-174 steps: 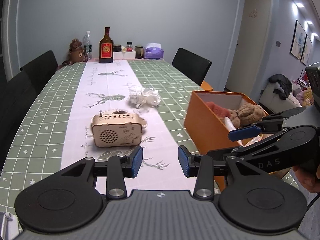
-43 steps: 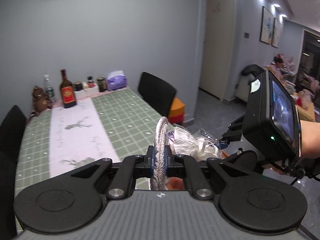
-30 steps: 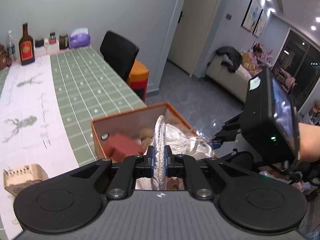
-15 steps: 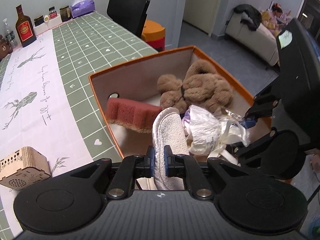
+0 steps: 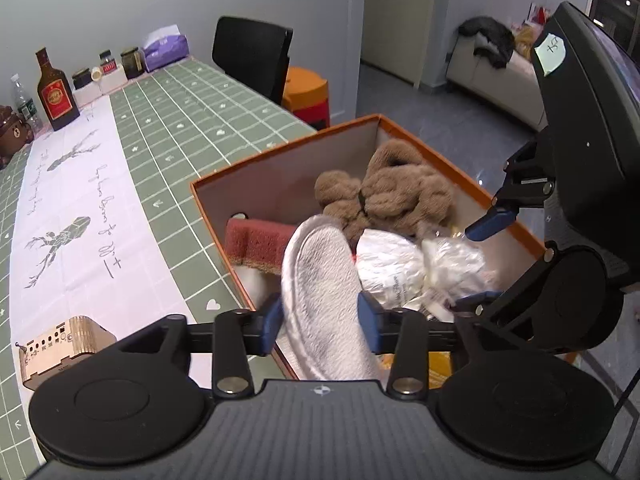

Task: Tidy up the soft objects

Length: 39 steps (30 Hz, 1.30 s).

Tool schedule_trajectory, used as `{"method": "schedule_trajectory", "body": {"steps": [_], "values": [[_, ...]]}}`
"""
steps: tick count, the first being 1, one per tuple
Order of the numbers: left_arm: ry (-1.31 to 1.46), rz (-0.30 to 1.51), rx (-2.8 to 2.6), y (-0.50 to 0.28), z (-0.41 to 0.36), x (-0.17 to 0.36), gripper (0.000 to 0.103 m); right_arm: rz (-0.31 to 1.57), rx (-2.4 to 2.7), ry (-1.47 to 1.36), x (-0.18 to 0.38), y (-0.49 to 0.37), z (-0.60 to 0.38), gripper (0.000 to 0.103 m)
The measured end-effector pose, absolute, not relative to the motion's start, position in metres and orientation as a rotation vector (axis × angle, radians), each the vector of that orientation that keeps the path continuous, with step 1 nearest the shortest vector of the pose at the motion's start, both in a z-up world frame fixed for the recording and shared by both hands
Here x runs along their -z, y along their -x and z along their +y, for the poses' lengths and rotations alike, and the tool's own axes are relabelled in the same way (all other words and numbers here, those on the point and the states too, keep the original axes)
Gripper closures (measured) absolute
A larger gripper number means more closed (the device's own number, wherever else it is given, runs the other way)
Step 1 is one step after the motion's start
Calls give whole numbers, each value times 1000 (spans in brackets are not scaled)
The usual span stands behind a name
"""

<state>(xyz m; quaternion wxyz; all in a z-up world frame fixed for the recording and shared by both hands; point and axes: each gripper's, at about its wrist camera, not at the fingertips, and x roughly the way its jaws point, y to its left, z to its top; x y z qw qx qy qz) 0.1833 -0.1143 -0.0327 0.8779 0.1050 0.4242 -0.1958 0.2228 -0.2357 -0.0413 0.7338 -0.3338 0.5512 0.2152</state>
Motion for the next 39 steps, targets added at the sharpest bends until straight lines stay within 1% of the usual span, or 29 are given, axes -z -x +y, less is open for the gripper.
{"method": "schedule_trajectory", "body": {"steps": [1,2,4,6,7,10,14,18,23,25,28,30,35,39], "values": [[-216,868,406,-181,-114,29,50,1200,-468,740,35,-221,-235,40],[-211,850,403,-177,-113,26,50,1188,-463,743,30,-219,-235,38],[-191,802,386,-169,-110,20,48,1158,-456,749,20,-214,-234,37],[-167,743,375,-160,-105,14,41,1131,-448,751,9,-204,-234,35],[-151,710,367,-155,-102,11,40,1114,-446,752,4,-200,-234,33],[-101,633,354,-140,-92,0,36,1069,-444,750,-6,-189,-234,33],[-51,566,341,-120,-79,-13,35,980,-427,725,-17,-172,-229,32],[-45,498,308,-96,-66,-20,35,884,-418,636,-31,-151,-224,26],[-30,434,252,-68,-47,-21,35,773,-438,538,-38,-117,-212,26],[-24,416,228,-58,-39,-21,35,738,-455,485,-39,-105,-210,21],[2,407,201,-46,-28,-18,35,691,-486,403,-37,-88,-205,18],[13,404,170,-39,-20,-14,35,645,-488,366,-32,-76,-199,14],[17,410,126,-19,-1,0,36,495,-421,311,-14,-44,-188,13],[48,390,93,1,15,15,36,417,-375,233,-2,-22,-186,13]]}}
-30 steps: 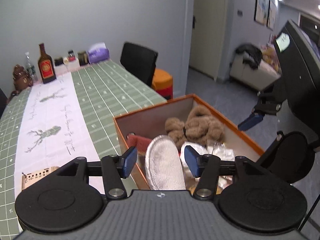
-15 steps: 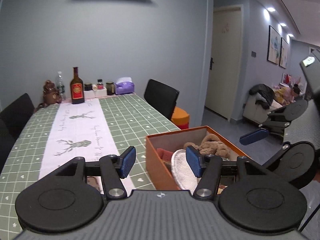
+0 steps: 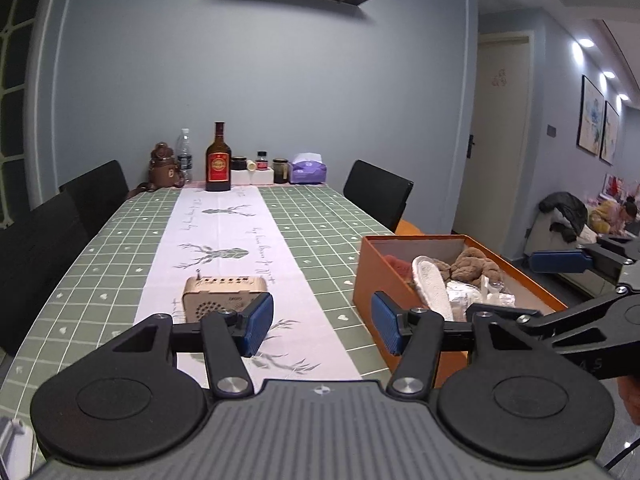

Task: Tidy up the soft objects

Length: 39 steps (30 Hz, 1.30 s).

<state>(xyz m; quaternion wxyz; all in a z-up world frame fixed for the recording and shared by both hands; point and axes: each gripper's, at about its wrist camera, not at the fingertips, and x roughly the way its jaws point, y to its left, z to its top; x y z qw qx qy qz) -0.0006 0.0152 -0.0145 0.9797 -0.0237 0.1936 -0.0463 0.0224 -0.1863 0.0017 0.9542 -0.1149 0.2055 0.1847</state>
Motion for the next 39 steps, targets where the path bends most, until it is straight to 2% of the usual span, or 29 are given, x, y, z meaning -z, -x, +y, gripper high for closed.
{"method": "schedule_trajectory", "body": {"steps": [8,16,21,23,29,39], "values": [[133,337,21,26,31,32,36,267,-242,50,22,11,-178,5],[181,295,-70,33,36,44,37,249,-200,96,56,18,-164,3],[142,321,-111,25,35,59,20,265,-198,63,67,14,-168,3],[114,321,-122,24,33,63,16,291,-204,45,71,11,-169,3],[69,360,-143,20,29,72,15,351,-215,30,82,5,-167,3],[15,404,-138,18,20,76,14,335,-189,70,82,7,-164,3]]}}
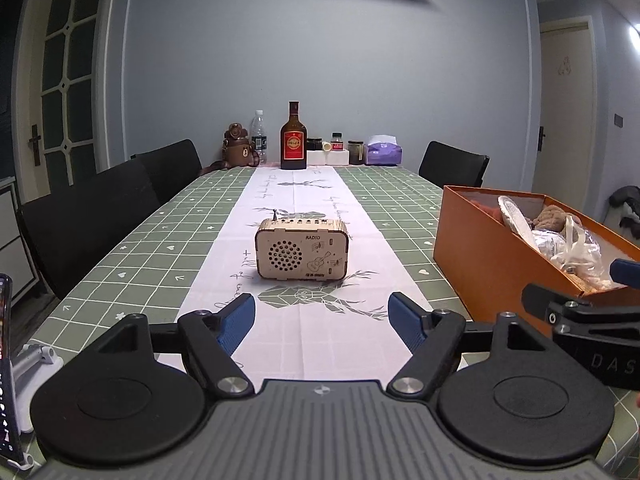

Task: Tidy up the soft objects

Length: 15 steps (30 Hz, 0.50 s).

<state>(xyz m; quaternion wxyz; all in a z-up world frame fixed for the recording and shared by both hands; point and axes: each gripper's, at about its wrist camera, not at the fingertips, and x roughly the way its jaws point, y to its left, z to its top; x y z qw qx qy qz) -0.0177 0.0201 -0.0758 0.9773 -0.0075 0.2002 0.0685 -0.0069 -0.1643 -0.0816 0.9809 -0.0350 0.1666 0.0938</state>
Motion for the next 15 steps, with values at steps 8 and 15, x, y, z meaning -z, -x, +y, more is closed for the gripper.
{"method": "schedule_trajectory", "body": {"steps": [8,15], "values": [[-9,398,-155,19,17,72,14,315,-188,75,77,10,-164,3],[-8,401,-159,20,18,71,14,309,-191,78,76,14,-163,3]]}}
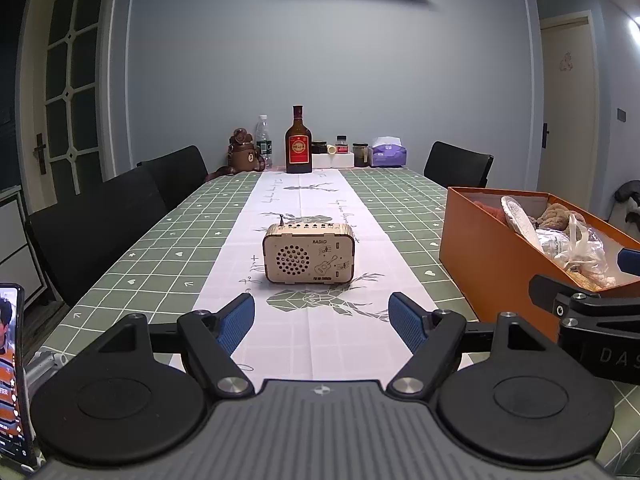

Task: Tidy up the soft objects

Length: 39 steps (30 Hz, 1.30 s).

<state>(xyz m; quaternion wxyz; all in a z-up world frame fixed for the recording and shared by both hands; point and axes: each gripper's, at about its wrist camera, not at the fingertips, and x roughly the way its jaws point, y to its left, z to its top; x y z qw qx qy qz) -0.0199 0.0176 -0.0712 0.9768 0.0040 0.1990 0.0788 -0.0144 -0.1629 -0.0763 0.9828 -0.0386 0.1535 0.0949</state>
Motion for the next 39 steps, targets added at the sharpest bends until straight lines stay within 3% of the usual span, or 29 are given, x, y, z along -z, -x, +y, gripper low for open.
{"method": "schedule_trajectory", "body": {"steps": [39], "values": [[-18,416,-164,20,15,70,14,306,-197,77,76,16,-162,3]]}}
